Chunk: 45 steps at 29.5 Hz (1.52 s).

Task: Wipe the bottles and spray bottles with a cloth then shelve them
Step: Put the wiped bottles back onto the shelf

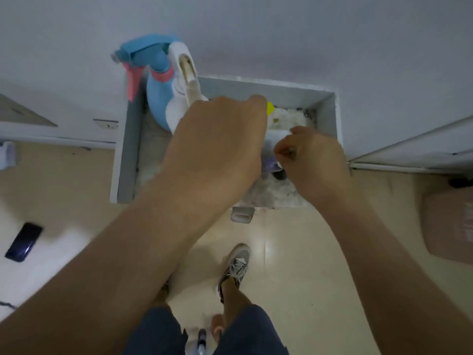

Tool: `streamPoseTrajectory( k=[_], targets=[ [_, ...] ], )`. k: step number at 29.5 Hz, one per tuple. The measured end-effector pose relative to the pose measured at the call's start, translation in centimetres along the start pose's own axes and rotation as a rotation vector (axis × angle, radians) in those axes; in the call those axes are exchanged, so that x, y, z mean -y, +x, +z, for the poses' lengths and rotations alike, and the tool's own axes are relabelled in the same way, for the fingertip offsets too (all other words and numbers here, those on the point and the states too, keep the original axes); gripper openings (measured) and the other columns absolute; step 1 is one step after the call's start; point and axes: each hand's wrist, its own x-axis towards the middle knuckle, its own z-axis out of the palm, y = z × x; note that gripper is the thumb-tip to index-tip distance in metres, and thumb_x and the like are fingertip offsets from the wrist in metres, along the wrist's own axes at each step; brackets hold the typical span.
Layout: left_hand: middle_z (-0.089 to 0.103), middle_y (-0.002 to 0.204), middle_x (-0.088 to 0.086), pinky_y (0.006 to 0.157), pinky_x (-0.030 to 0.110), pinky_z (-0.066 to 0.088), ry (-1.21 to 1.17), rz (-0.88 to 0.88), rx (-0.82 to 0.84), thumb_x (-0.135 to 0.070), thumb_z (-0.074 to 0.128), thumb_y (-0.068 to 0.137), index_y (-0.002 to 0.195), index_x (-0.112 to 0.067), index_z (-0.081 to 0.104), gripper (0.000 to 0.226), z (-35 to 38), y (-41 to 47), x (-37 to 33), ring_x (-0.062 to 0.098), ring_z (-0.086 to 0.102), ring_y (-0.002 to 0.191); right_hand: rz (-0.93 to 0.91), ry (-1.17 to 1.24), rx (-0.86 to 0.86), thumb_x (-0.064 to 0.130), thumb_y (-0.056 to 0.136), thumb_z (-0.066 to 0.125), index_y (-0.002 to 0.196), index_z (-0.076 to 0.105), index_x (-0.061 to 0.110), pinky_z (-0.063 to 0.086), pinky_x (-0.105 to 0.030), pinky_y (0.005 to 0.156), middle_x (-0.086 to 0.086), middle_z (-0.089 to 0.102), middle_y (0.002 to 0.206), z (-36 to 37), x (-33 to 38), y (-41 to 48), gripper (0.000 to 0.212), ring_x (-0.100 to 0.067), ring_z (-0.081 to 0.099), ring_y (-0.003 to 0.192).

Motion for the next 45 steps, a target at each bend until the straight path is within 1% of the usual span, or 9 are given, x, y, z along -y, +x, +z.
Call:
streamPoseTrajectory(
  k=[3,6,10,14,21,26,36,41,45],
  targets=[
    [0.065,0.098,0.016,0.063,0.041,0.043,0.082,0.039,-0.135,-0.012,0.061,0.085,0.119,-0.008,0.061,0.034,0.0,-0.9,-0.3,0.039,0.058,0.088,-0.082,0.146,0.029,0.011,0.080,0.065,0.097,0.072,0.011,0.044,-0.027,0.069,-0.006,0.066,0.098,0.4,-0.5,0.6,0.018,-0.024,0.061,0.084],
    [0.059,0.131,0.010,0.098,0.047,0.043,0.034,0.083,-0.190,-0.021,0.017,0.098,0.128,-0.015,0.062,0.055,0.5,-2.4,-0.9,0.033,0.052,0.118,-0.087,0.228,0.099,0.013,0.085,0.067,0.109,0.068,0.013,0.031,-0.012,0.069,-0.004,0.064,0.108,0.2,-0.9,1.3,0.024,-0.012,0.052,0.086],
    [0.070,0.099,0.011,0.059,0.032,0.047,-0.061,0.180,-0.197,-0.006,0.055,0.080,0.107,-0.008,0.070,0.031,5.5,-5.0,-3.7,0.027,0.064,0.076,-0.066,0.351,0.139,0.019,0.088,0.067,0.117,0.066,0.016,0.034,-0.003,0.073,0.000,0.063,0.113,-0.1,-1.6,1.4,0.030,-0.012,0.056,0.094],
    [0.041,0.148,0.012,0.065,0.031,0.043,-0.259,-0.141,0.001,-0.024,0.060,0.090,0.152,-0.009,0.023,0.074,12.2,-2.6,-4.1,0.029,0.063,0.097,0.032,0.603,0.099,0.020,0.089,0.070,0.120,0.065,0.021,0.046,-0.011,0.082,0.008,0.065,0.106,-0.9,-2.3,0.8,0.032,-0.007,0.060,0.098],
    [0.061,0.111,0.016,0.060,0.047,0.048,-0.418,-0.270,-0.243,-0.023,0.048,0.100,0.121,-0.008,0.051,0.026,14.8,1.7,-4.5,0.042,0.061,0.089,0.369,1.042,0.022,0.001,0.088,0.064,0.121,0.064,0.019,0.058,-0.025,0.081,-0.003,0.069,0.112,-1.6,-3.6,-0.3,0.038,-0.011,0.068,0.096],
    [0.065,0.086,0.014,0.045,0.038,0.043,-0.361,-0.164,-0.298,-0.014,0.049,0.097,0.114,-0.006,0.054,0.020,14.4,1.0,-4.4,0.038,0.060,0.065,0.430,0.939,-0.143,-0.002,0.083,0.066,0.118,0.068,0.014,0.056,-0.037,0.092,-0.003,0.072,0.111,-1.3,-5.2,-1.1,0.039,-0.016,0.068,0.104],
    [0.064,0.114,0.017,0.053,0.038,0.047,-0.355,-0.060,-0.181,-0.008,0.058,0.087,0.129,-0.009,0.051,0.042,13.1,1.0,-4.8,0.035,0.064,0.081,0.153,0.451,-0.062,0.010,0.088,0.066,0.115,0.068,0.014,0.046,-0.027,0.093,-0.006,0.065,0.119,-0.7,-3.8,0.9,0.028,-0.019,0.060,0.106],
    [0.060,0.126,0.010,0.055,0.034,0.048,-0.178,0.004,-0.254,-0.015,0.046,0.085,0.133,-0.011,0.051,0.048,10.2,1.4,-6.2,0.030,0.064,0.089,0.160,0.468,-0.159,0.010,0.088,0.065,0.105,0.072,0.017,0.053,-0.033,0.085,-0.002,0.073,0.098,-0.8,-4.3,0.6,0.019,-0.018,0.066,0.088],
    [0.060,0.127,0.004,0.075,0.034,0.043,-0.113,0.041,-0.185,-0.009,0.055,0.084,0.140,-0.014,0.039,0.058,9.4,4.4,-7.3,0.026,0.046,0.114,0.077,0.576,-0.259,-0.001,0.085,0.061,0.109,0.070,0.014,0.055,-0.031,0.081,-0.001,0.073,0.097,-1.4,-4.1,-0.5,0.030,-0.015,0.067,0.089]
  ],
)
